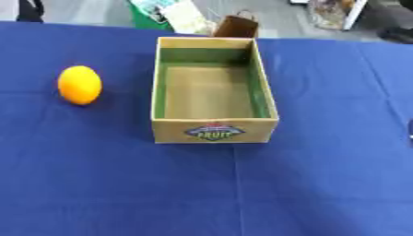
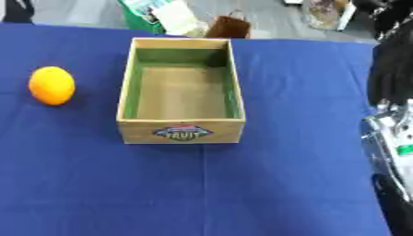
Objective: Pick up objects on the table and place them in the box.
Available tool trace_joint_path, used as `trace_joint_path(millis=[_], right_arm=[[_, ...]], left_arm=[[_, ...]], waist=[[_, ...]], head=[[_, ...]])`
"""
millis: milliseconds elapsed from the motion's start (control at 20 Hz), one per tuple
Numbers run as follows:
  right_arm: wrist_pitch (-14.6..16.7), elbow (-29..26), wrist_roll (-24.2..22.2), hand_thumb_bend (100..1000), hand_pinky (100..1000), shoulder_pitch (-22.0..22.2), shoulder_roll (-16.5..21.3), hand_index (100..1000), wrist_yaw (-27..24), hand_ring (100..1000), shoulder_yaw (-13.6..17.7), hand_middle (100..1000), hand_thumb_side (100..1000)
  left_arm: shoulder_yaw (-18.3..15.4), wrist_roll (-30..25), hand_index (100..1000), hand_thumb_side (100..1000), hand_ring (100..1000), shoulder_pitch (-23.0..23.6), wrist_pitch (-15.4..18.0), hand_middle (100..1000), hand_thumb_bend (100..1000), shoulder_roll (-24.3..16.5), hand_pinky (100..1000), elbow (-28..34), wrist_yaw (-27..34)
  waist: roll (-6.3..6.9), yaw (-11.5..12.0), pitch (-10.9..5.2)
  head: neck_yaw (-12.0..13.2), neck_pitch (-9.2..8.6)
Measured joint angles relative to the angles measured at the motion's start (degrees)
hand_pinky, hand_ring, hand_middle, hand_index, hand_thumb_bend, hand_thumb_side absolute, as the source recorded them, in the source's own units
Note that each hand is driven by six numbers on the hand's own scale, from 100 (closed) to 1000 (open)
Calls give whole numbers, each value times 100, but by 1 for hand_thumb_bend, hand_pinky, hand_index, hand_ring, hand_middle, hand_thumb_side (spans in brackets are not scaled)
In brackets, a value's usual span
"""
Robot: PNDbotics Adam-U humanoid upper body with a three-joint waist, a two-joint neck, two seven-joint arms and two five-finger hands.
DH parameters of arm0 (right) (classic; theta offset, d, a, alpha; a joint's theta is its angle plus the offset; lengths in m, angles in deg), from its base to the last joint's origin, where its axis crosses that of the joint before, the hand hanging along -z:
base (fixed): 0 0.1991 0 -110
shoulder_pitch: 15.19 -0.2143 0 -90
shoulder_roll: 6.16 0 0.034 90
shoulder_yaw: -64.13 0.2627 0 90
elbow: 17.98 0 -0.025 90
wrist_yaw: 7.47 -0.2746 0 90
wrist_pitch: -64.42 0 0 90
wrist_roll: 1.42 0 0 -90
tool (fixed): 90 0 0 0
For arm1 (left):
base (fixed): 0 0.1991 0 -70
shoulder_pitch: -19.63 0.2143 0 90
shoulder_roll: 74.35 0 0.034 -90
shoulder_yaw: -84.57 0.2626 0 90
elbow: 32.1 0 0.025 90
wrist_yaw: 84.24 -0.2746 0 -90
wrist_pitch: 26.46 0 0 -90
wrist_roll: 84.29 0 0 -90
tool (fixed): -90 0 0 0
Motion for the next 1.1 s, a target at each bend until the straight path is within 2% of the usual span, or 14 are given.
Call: trace_joint_path(millis=[250,600,750,900,1050,1100], right_arm=[[-1,0,-1,100,775,-9,0,846,0,763,0,738,1000],[-1,0,-2,100,775,-22,1,846,0,763,-1,738,1000],[-2,0,-3,100,775,-22,4,846,0,763,-3,738,1000],[-4,0,-7,100,775,-21,24,846,0,763,-4,738,1000],[-13,0,-18,100,775,-20,52,846,0,763,-6,738,1000],[-16,0,-22,100,774,-19,54,845,0,763,-6,738,1000]], left_arm=[[6,-22,730,736,586,-112,-56,585,100,-164,616,-3,-24],[286,-244,746,677,588,-802,-118,600,100,-816,596,-210,-189],[470,-387,771,655,598,-1175,-183,622,100,-1150,591,-360,-490],[608,-563,782,657,608,-1522,-397,640,100,-1429,593,-621,-950],[726,-748,793,676,637,-1772,-678,675,181,-1626,610,-994,-1427],[767,-843,799,650,649,-1831,-773,686,172,-1684,616,-1145,-1584]], waist=[[8,-1,29],[34,-48,49],[46,-75,49],[67,-98,49],[67,-119,49],[68,-129,49]], head=[[31,27],[29,34],[26,33],[10,25],[-27,-7],[-41,-12]])
